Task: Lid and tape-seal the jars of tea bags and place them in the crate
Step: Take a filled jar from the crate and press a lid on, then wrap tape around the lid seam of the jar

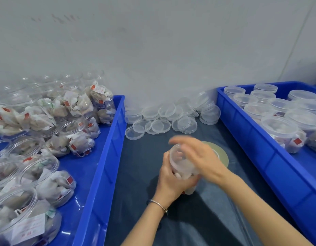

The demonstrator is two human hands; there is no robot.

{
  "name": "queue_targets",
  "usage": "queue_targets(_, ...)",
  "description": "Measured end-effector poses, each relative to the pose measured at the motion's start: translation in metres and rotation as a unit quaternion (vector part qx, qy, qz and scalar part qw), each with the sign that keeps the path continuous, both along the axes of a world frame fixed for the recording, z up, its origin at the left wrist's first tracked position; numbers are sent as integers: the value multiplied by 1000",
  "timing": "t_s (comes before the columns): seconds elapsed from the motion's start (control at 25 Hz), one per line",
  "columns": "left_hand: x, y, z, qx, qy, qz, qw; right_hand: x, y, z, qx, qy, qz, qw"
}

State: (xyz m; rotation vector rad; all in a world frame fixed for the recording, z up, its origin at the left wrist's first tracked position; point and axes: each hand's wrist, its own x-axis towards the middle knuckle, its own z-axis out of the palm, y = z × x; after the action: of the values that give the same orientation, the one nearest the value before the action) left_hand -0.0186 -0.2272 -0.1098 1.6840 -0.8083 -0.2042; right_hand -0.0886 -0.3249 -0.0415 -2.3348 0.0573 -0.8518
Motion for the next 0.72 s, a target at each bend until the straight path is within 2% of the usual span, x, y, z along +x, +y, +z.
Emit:
queue_targets(0.04, 2, 0, -3, -29, 22, 2, 999, -2, -12, -3, 122, -8, -24, 992)
queue_targets(0.08, 3, 1, -6, -45, 39, 14, 998, -6, -26, -10, 157, -9, -76, 985)
queue_targets(0.12, 3, 3, -6, -58, 47, 23, 997, -15, -39, -17, 115, 58, -146, 981)
queue_targets(0.16, 5, 5, -3, -61, 45, 33, 997, -25, -50, -31, 64, 164, -195, 965)
queue_targets(0.24, 12, 5, 1, -51, 43, 47, 997, -39, -60, -57, -65, 359, -199, 909)
queue_targets(0.32, 14, 6, 8, -20, 39, 48, 998, -50, -59, -75, -176, 418, -189, 871)
queue_targets(0.4, 11, 9, 17, -8, 32, 48, 998, -55, -57, -77, -246, 382, -213, 865)
queue_targets(0.48, 4, 14, 31, -2, -47, 79, 996, -55, -51, -72, -238, 342, -210, 884)
queue_targets(0.6, -9, 13, 49, -74, -277, 90, 954, -53, -36, -52, -40, 258, -207, 943)
queue_targets(0.64, -16, 9, 55, -75, -304, 53, 948, -54, -30, -43, 41, 218, -207, 953)
queue_targets(0.72, -28, 2, 65, -4, -293, -24, 956, -56, -18, -27, 180, 113, -191, 958)
